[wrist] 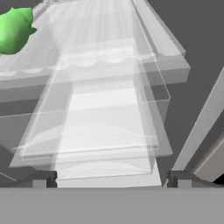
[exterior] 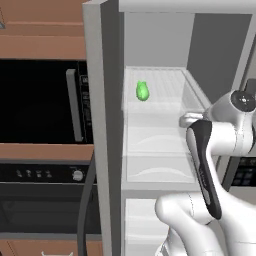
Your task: Take the cheese, chicken drumstick, and corn from the fridge and place them on the plate on the dining counter to create an appetizer plate.
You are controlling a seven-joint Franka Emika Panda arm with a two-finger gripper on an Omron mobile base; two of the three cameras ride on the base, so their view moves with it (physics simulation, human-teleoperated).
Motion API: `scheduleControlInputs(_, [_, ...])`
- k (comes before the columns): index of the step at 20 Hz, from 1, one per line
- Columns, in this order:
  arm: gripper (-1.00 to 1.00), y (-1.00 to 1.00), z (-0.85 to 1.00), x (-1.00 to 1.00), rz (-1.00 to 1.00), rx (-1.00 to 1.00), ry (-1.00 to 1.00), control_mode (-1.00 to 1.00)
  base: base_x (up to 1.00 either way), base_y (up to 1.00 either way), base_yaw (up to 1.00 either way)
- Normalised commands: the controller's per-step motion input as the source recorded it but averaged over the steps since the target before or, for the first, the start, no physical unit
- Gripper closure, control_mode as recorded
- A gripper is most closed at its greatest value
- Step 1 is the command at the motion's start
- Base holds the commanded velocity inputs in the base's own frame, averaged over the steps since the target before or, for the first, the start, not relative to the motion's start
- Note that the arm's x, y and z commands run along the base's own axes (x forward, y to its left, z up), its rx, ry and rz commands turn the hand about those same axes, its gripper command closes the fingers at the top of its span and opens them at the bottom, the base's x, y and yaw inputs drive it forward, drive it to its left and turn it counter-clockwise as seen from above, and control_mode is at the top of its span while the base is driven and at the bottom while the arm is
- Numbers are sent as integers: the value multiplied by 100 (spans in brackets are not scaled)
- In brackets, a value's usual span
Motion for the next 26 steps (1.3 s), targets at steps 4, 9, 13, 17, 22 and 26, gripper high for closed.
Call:
scheduleControlInputs(4, [-100,32,14,71,12,4,0,-100,0,0,0])
scheduleControlInputs(9, [-100,36,23,37,16,1,-2,-100,0,0,0])
scheduleControlInputs(13, [-100,43,16,17,15,0,-6,-100,0,0,0])
scheduleControlInputs(17, [-100,16,5,11,1,0,-1,-100,0,0,0])
scheduleControlInputs(22, [-100,9,9,28,0,0,-2,-100,0,0,0])
scheduleControlInputs(26, [-100,22,8,54,0,0,-1,-100,0,0,0])
